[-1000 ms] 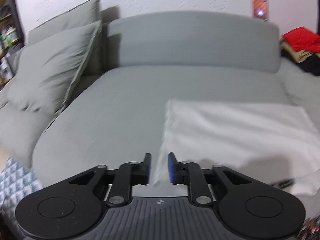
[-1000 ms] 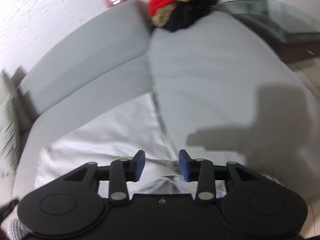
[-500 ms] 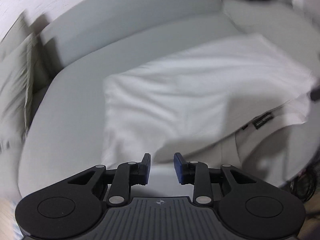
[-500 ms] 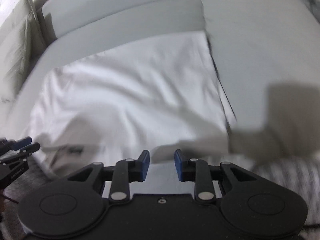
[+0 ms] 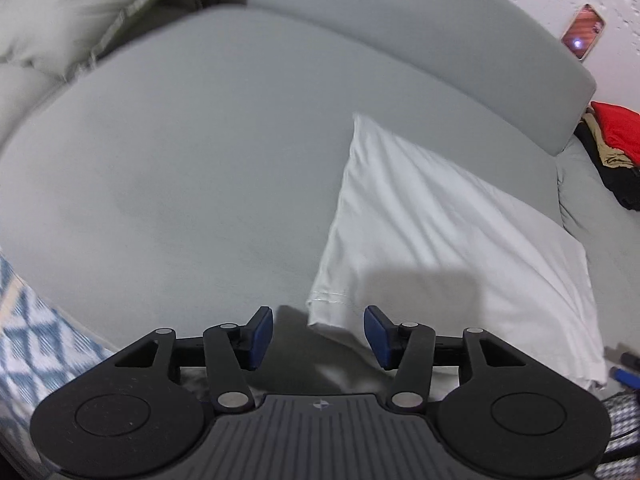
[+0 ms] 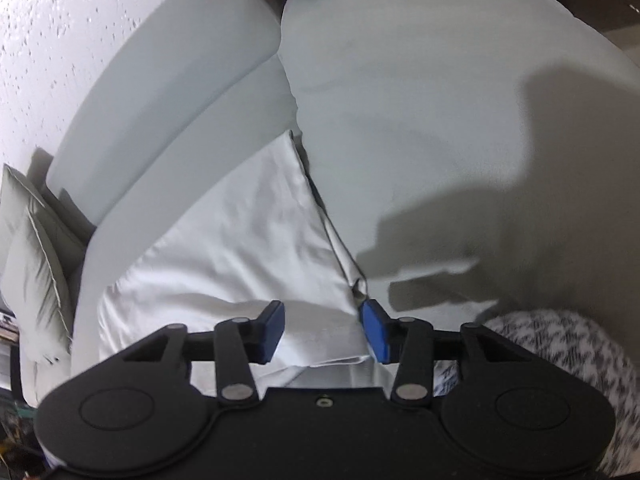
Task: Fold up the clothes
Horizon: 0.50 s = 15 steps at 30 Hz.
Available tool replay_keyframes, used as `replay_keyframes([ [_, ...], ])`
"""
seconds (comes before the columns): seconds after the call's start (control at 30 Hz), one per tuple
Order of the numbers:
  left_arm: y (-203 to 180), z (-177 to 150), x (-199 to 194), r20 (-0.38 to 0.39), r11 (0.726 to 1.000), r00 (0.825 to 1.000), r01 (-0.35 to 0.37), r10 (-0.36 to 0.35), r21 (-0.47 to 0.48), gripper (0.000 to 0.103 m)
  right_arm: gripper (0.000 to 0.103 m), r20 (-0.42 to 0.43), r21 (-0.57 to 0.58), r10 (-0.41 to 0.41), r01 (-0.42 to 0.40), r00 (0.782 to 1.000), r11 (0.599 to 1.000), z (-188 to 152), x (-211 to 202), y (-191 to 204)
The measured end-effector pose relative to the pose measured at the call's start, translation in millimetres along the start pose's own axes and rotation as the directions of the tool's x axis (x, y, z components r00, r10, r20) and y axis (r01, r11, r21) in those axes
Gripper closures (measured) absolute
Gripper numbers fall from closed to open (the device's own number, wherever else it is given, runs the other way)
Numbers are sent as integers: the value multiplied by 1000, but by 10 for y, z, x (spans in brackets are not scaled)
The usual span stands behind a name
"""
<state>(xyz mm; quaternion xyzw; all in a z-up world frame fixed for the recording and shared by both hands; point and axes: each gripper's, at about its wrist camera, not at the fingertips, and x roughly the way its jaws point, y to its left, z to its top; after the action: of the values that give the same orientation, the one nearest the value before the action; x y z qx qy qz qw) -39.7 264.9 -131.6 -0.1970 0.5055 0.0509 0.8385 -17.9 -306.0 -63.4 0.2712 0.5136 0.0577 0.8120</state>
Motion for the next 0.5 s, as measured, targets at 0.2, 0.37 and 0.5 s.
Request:
replay_keyframes([
  [0.2, -124, -50, 65, -6, 999, 1000, 5, -5, 41, 93, 56, -104, -39, -84, 80, 991, 996, 203, 215, -82],
  [0.37, -213, -86, 1, 39, 998, 999, -10, 7, 70, 98, 58, -210, -31, -27, 21, 977, 999, 255, 421, -146],
  [0.5, -152, -39, -50, 44, 999, 999, 11, -13, 35, 98, 68, -241, 0, -12, 12, 970, 1000, 218, 519, -151],
])
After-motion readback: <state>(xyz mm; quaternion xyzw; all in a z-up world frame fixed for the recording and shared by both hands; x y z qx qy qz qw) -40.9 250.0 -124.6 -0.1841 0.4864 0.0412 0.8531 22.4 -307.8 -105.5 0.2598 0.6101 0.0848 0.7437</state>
